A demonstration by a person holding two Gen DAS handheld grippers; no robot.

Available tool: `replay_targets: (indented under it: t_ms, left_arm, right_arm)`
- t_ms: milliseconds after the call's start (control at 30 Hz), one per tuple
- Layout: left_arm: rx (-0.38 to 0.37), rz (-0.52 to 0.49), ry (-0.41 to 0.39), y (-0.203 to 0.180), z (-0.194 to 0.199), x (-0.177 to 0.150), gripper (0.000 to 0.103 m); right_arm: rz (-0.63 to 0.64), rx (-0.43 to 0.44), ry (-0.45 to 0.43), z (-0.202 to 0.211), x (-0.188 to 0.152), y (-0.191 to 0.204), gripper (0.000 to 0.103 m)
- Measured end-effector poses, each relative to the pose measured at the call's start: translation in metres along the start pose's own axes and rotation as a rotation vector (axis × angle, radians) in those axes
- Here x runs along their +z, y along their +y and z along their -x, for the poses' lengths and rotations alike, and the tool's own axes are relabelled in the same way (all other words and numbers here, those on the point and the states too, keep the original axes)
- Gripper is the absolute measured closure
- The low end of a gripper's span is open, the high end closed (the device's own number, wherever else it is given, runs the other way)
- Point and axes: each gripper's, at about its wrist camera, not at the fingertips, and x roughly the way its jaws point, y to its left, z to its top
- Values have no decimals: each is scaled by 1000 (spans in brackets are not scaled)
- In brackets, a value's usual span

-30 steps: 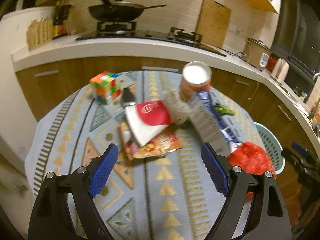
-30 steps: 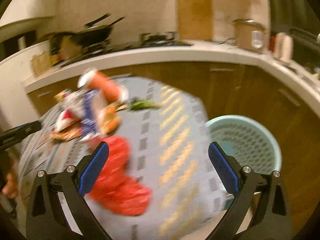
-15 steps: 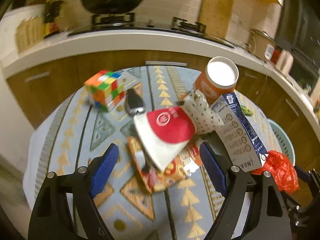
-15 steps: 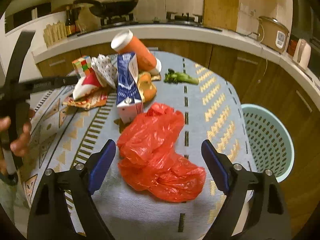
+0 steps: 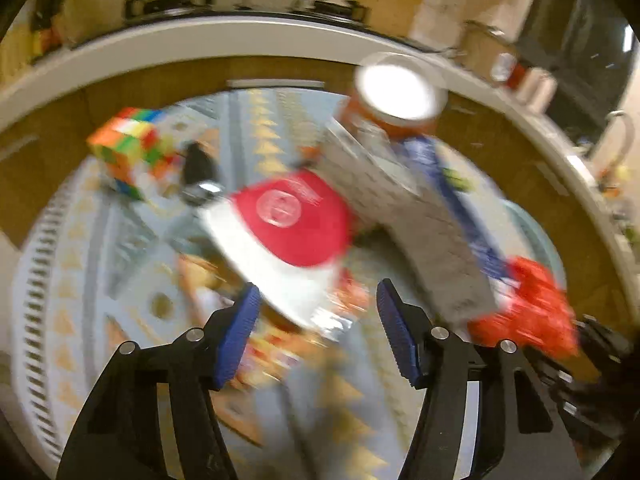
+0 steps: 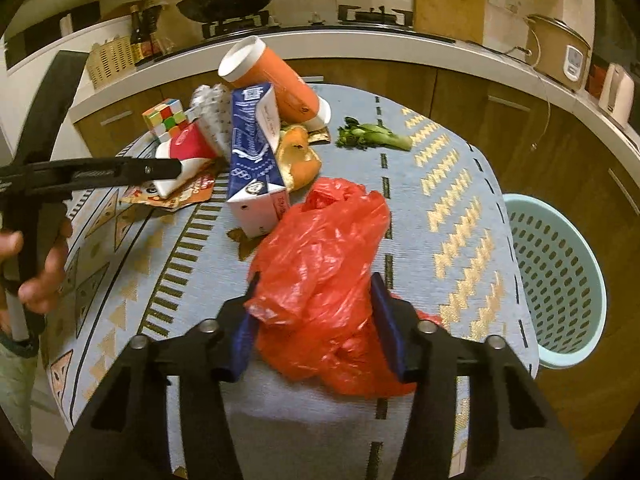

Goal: Collect trash
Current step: 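Move the right tool back to the table and grasp the red plastic bag, then carry the red bag to the basket while the left tool grasps the red-white paper cup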

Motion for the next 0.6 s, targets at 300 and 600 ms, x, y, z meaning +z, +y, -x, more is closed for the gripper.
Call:
replay_targets:
  t_ms: [300,600]
  left_arm:
    - [10,-76,-82,-21,35,-7,29]
    - [148,-227,23,12,-19,39,8]
  right_arm:
    - [23,15,-23,1,0,1,64]
    - [4,31,-21,0,1,-3,64]
